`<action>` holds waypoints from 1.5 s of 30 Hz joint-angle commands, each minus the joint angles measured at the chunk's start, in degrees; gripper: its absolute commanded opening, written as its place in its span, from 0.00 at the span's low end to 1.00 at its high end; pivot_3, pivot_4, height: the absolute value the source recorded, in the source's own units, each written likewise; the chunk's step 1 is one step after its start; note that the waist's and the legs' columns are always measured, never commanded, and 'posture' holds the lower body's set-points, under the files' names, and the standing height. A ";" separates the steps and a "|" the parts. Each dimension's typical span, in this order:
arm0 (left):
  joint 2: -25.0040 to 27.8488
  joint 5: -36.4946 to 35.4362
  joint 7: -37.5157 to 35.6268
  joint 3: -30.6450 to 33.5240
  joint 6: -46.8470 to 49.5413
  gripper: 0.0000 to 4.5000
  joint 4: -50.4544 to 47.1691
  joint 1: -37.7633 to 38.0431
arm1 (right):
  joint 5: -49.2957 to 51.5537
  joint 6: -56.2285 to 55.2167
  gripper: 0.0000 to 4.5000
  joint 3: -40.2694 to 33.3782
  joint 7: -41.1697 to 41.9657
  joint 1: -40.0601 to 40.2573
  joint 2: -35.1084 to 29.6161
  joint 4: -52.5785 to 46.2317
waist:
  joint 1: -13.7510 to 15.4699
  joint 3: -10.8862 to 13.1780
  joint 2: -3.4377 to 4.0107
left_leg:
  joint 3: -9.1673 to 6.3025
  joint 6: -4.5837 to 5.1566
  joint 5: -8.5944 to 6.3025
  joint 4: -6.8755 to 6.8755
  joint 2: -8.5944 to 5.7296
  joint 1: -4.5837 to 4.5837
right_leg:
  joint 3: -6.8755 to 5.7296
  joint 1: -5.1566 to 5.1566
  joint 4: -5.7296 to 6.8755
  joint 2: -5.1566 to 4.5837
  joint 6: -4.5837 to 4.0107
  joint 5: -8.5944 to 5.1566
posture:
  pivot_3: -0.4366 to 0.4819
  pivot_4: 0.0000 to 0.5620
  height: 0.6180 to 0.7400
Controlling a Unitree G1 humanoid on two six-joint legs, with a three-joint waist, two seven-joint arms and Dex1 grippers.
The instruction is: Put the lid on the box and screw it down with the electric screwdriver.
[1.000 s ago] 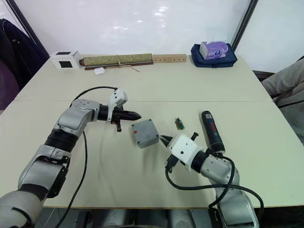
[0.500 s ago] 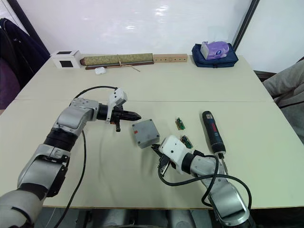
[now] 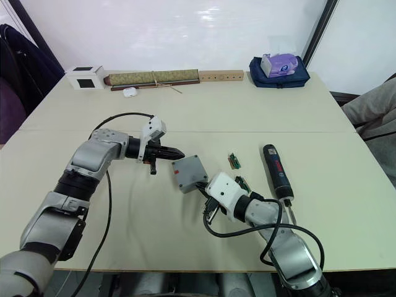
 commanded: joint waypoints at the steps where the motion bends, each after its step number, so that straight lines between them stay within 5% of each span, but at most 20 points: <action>1: -0.35 -0.17 -0.36 -0.52 -0.80 0.00 -1.16 -0.63 | 0.65 -1.00 0.02 0.31 -0.86 -0.95 0.23 -0.53 | -0.02 0.00 0.00 | 0.00 0.00 0.00 0.00 0.00 0.00 | 0.00 0.00 0.00 0.00 0.00 0.00 | 0.48 0.27 1.00; 45: -0.93 0.57 0.02 -1.22 -1.38 0.00 -0.86 -0.13 | 1.32 0.35 0.02 0.74 -3.14 -2.49 -0.70 -0.36 | -0.01 0.00 0.00 | 0.00 0.00 0.00 0.00 0.00 0.00 | 0.00 0.00 -0.01 0.00 0.00 0.00 | 0.48 0.27 1.00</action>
